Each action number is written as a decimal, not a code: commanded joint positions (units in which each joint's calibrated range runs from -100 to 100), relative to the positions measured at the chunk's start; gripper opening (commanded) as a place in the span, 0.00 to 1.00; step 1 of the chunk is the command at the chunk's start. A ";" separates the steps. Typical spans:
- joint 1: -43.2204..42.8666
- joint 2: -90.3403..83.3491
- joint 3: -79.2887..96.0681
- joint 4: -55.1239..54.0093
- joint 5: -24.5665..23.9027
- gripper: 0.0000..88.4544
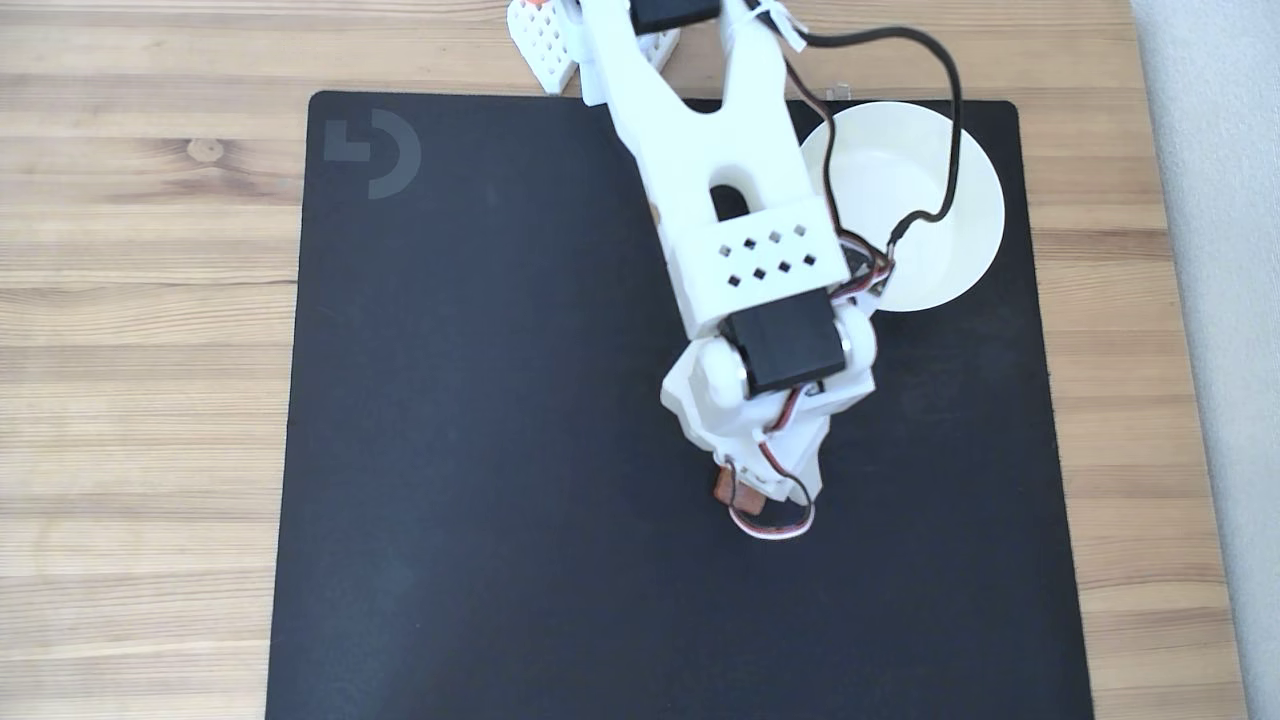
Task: Pick up the toy and place it on the plate
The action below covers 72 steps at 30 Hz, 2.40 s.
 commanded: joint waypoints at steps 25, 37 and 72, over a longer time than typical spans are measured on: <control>4.53 -0.34 -2.72 -2.42 1.22 0.37; -0.32 1.16 -2.00 -3.44 4.82 0.37; 2.85 9.08 -2.72 -8.35 4.41 0.37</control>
